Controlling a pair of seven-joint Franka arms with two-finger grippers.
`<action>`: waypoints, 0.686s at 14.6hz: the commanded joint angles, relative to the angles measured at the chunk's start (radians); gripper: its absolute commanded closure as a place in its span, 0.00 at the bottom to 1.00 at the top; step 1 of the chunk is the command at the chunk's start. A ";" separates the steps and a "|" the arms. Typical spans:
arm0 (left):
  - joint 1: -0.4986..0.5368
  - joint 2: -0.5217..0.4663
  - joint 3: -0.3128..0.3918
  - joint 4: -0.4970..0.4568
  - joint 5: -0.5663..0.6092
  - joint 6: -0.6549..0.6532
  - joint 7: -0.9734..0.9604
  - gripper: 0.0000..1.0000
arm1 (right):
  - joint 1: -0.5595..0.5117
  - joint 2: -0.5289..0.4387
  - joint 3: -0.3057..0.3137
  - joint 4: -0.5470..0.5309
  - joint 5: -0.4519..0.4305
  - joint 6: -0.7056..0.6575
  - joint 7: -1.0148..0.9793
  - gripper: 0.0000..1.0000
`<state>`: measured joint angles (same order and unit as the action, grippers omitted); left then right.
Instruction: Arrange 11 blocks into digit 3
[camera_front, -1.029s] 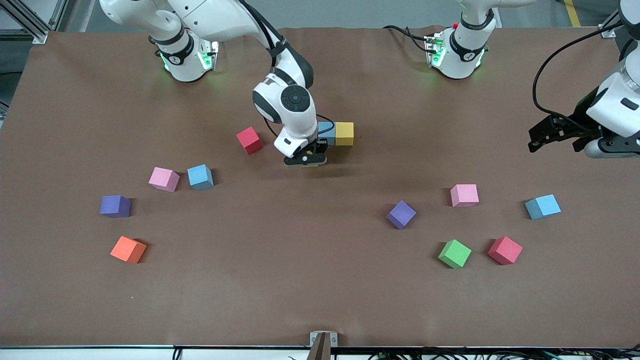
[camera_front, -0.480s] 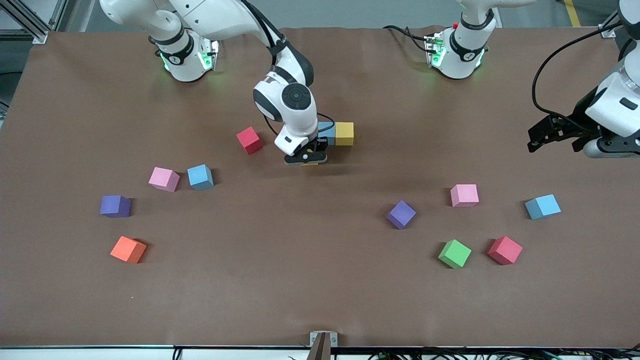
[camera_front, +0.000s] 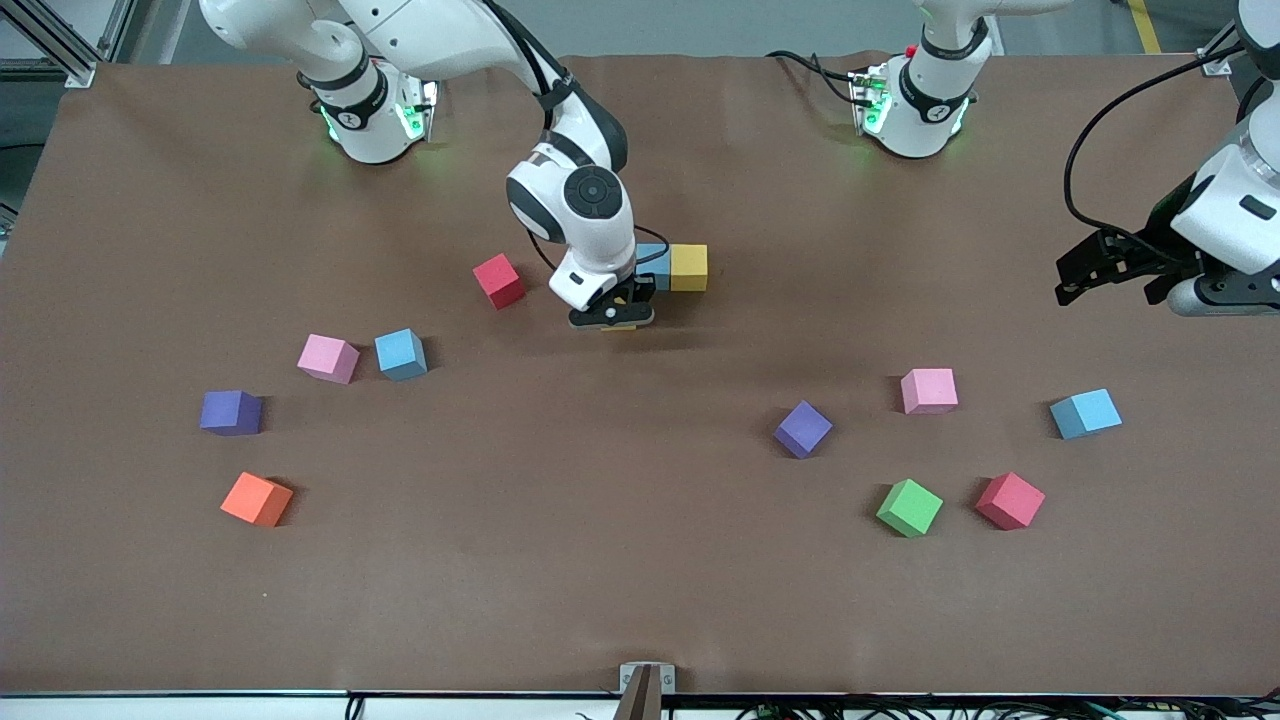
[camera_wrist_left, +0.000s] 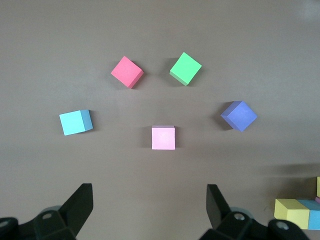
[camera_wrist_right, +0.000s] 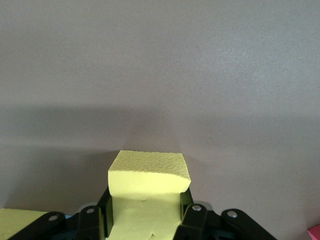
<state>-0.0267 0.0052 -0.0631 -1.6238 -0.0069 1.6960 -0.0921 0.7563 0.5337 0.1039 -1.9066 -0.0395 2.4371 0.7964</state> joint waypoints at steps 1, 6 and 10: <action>-0.001 -0.001 0.000 0.012 -0.002 0.002 -0.008 0.00 | 0.021 -0.021 -0.012 -0.045 -0.006 0.005 0.026 0.66; 0.001 -0.001 0.000 0.012 -0.002 0.002 -0.008 0.00 | 0.028 -0.021 -0.013 -0.045 -0.006 0.004 0.026 0.66; 0.001 -0.004 -0.001 0.010 -0.002 0.002 -0.006 0.00 | 0.029 -0.021 -0.013 -0.049 -0.006 0.004 0.029 0.66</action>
<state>-0.0261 0.0052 -0.0629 -1.6233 -0.0069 1.6967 -0.0921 0.7592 0.5335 0.1038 -1.9084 -0.0409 2.4364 0.7966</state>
